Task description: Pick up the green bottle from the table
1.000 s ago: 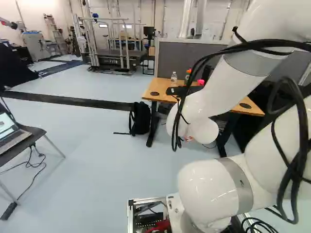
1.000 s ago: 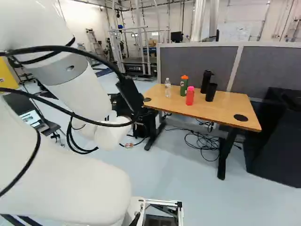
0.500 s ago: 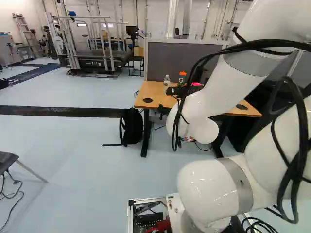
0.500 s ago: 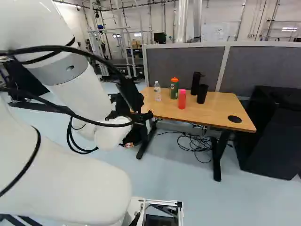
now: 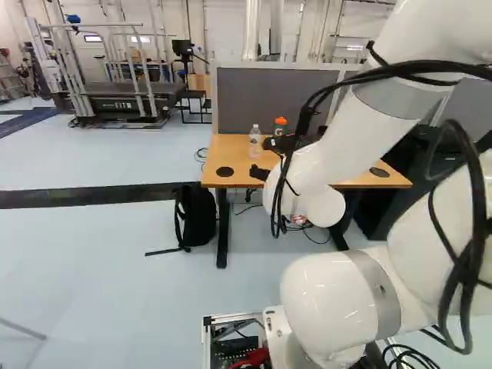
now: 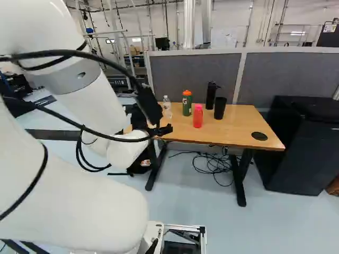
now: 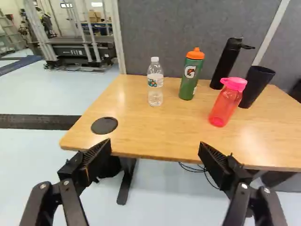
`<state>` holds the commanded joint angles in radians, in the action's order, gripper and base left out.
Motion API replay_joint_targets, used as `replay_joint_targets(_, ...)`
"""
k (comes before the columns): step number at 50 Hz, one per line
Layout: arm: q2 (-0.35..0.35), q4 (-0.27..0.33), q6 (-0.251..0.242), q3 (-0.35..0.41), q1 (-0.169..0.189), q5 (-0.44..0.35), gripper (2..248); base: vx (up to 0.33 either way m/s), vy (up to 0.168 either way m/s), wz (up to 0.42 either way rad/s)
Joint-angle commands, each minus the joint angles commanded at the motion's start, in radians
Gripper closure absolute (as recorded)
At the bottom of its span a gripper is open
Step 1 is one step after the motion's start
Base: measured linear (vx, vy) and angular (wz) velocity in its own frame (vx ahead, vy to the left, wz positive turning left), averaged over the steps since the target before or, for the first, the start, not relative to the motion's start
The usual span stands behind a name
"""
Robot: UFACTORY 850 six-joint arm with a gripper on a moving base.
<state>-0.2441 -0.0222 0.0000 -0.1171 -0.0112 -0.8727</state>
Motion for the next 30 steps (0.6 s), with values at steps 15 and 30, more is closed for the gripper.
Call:
replay_joint_targets(15, 0.059, -0.042, 0.0, -0.052, -0.015, 0.01, 3, 0.015, 0.003, -0.019)
replay_joint_targets(30, 0.129, -0.079, 0.0, -0.117, -0.023, 0.031, 3, 0.0, 0.0, 0.0)
